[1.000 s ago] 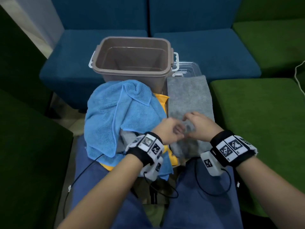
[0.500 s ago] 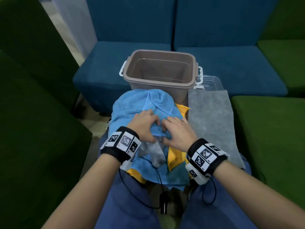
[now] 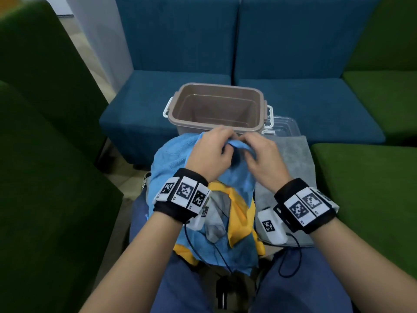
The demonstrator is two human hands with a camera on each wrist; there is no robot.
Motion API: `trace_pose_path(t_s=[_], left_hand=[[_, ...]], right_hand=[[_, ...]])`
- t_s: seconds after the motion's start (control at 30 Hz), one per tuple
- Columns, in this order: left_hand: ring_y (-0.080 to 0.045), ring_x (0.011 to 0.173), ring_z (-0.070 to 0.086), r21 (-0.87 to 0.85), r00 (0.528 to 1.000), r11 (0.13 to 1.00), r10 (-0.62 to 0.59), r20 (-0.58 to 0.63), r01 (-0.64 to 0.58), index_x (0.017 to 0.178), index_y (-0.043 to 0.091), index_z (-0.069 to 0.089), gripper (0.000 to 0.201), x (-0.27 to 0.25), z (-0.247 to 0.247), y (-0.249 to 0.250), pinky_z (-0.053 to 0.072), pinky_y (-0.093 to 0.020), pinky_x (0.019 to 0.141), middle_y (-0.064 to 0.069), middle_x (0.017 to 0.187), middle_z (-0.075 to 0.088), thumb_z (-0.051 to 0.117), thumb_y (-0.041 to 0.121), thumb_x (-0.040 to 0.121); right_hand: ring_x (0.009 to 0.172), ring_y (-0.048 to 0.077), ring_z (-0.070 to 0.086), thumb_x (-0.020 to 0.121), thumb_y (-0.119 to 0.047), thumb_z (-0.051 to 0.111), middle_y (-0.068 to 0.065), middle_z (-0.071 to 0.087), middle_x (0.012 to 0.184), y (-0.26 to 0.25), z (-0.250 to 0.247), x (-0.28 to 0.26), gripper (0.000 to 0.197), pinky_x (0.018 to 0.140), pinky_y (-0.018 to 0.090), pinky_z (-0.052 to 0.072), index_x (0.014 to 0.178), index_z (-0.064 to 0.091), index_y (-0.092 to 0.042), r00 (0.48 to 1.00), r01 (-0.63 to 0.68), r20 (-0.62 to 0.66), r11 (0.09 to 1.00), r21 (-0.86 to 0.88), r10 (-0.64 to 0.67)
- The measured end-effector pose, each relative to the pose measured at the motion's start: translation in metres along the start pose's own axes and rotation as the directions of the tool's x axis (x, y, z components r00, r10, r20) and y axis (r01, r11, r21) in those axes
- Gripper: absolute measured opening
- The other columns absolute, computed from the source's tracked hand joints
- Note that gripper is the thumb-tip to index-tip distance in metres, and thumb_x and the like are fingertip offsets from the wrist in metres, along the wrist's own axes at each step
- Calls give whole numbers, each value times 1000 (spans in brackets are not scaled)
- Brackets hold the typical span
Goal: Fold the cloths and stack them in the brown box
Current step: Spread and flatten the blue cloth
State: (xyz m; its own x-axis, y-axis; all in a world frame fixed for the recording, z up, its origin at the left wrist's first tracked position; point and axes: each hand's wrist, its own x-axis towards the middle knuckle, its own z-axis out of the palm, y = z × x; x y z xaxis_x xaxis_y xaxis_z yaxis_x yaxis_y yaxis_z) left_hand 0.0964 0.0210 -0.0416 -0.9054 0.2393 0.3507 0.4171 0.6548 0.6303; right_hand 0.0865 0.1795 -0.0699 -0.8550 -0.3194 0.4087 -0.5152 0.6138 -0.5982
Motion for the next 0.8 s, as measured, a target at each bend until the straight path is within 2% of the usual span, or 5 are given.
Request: trace_pose_path(t_s=[0.13,0.27,0.43,0.63,0.8], left_hand=[[-30,82,56,57,998,998,-30,-58,33,89,9,60,28,9,-7,2,48,-46,73,-4,85,58,39,8,70],[-35,83,54,136,994,990,-25,-108,39,94,8,58,34,5,-13,15,47,-48,70,-5,86,55,34,9,69],[-28,88,59,45,974,999,-11,-227,22,98,9,64,40,8,-30,21,49,-46,76,-3,90,62,35,5,70],[-21,81,59,84,942,994,-41,-333,73,87,8,65,22,24,-47,11,46,-34,74,-3,85,66,46,4,77],[-22,81,59,99,951,988,-87,-298,121,88,6,65,11,25,-56,-6,40,-26,72,-4,83,66,56,12,90]], right_hand=[[80,15,54,83,5,50,4,60,85,-11,-25,19,18,72,25,39,89,62,-6,978,43,-204,999,-33,-49],[78,13,52,91,-2,54,2,59,84,-12,-45,29,10,72,21,38,88,63,-3,923,43,-382,998,-41,-55],[77,25,56,95,-12,53,10,60,85,9,-58,34,14,69,27,37,89,62,-3,890,-46,-456,992,-121,-14],[78,25,53,97,-15,48,13,58,87,13,-81,46,18,70,27,34,91,59,-2,831,-75,-554,979,-189,-43],[75,26,50,97,-19,42,13,55,84,20,-90,46,23,66,29,30,90,55,-2,825,-138,-565,967,-215,-8]])
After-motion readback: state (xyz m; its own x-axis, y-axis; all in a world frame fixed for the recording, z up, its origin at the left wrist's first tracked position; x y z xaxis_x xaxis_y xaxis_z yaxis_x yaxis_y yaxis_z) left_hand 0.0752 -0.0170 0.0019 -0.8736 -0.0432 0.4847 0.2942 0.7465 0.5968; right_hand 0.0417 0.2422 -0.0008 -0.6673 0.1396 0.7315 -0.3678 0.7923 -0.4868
